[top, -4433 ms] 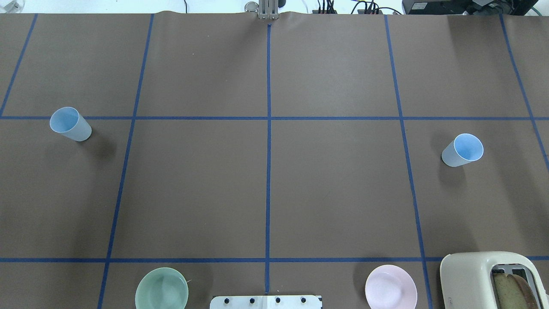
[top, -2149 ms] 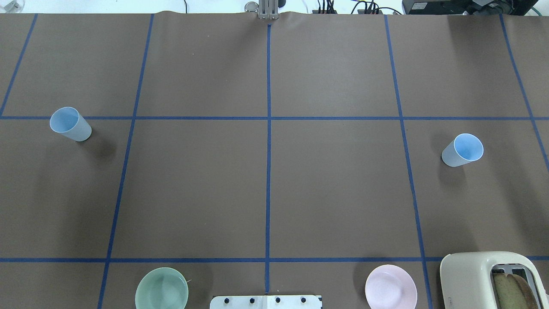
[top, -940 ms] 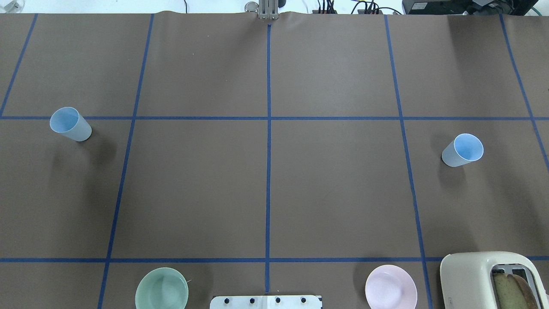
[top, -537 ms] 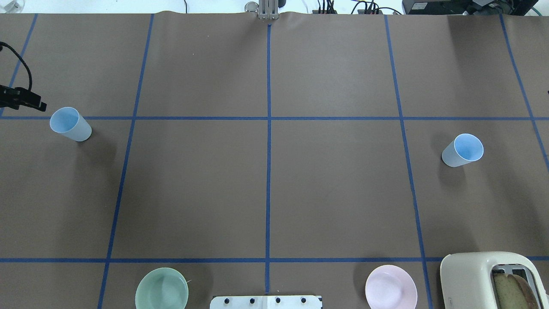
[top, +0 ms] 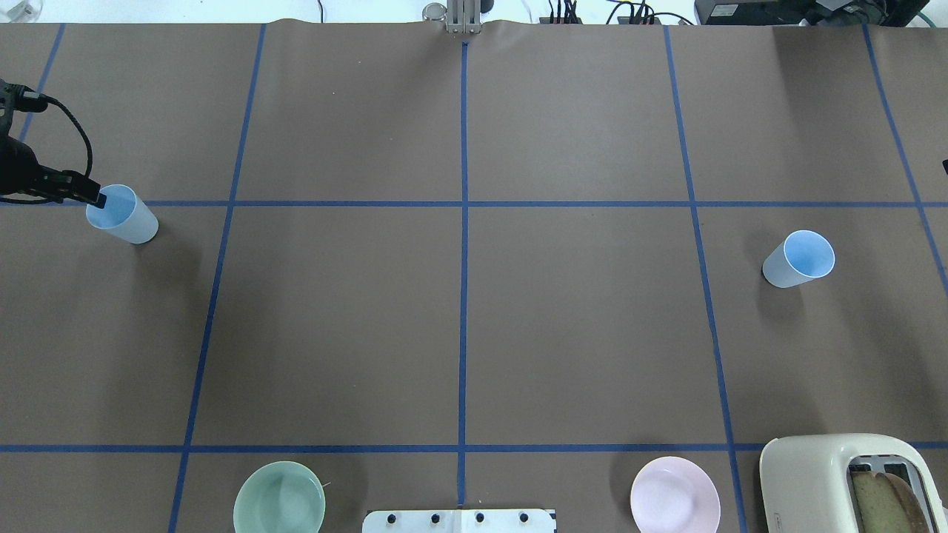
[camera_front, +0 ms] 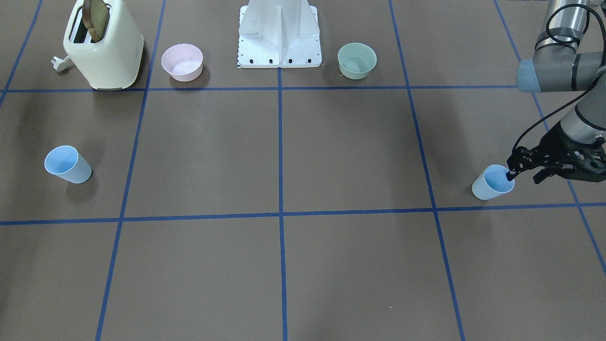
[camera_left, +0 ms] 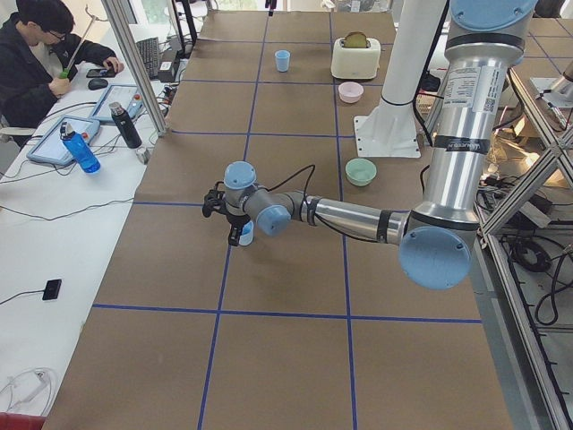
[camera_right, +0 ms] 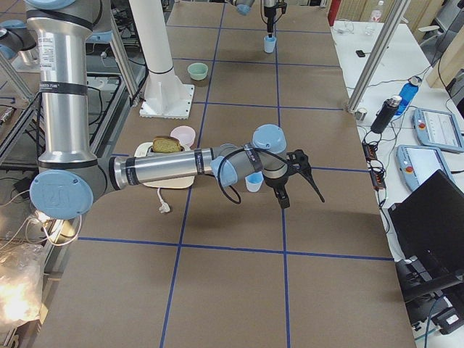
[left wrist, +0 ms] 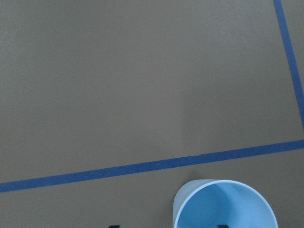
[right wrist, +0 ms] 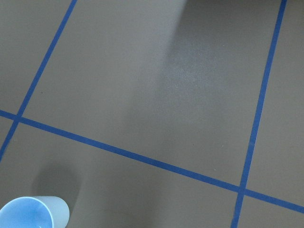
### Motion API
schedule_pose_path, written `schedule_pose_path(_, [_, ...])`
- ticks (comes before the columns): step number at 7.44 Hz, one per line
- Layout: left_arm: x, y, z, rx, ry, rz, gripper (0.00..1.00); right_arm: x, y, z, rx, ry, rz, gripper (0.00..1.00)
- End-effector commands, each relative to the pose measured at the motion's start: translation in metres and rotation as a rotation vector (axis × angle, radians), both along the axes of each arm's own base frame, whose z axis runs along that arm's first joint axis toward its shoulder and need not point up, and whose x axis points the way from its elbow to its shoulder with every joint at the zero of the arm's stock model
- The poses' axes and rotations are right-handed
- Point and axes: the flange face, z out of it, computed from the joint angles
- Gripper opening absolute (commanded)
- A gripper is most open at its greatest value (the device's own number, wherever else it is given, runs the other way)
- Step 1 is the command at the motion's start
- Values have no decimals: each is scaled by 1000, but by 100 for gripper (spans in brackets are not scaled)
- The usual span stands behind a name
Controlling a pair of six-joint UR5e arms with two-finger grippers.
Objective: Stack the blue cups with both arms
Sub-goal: 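Lower the left gripper onto the light-blue cup and close it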
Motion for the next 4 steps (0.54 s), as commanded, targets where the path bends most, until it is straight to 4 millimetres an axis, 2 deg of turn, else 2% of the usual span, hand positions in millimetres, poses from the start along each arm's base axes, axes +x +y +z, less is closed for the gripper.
schedule_pose_path(1, [14, 3, 6, 3, -21, 14, 18, -7, 0, 2, 0, 2, -13, 100])
schedule_pose_path(2, [14, 3, 2, 13, -21, 12, 0, -7, 0, 2, -1, 2, -12, 100])
schedule_pose_path(3, [14, 4, -13, 27, -1, 17, 0, -8, 0, 1, 0, -1, -15, 100])
schedule_pose_path(4, [13, 10, -49, 9, 24, 36, 0, -7, 0, 1, -2, -1, -14, 100])
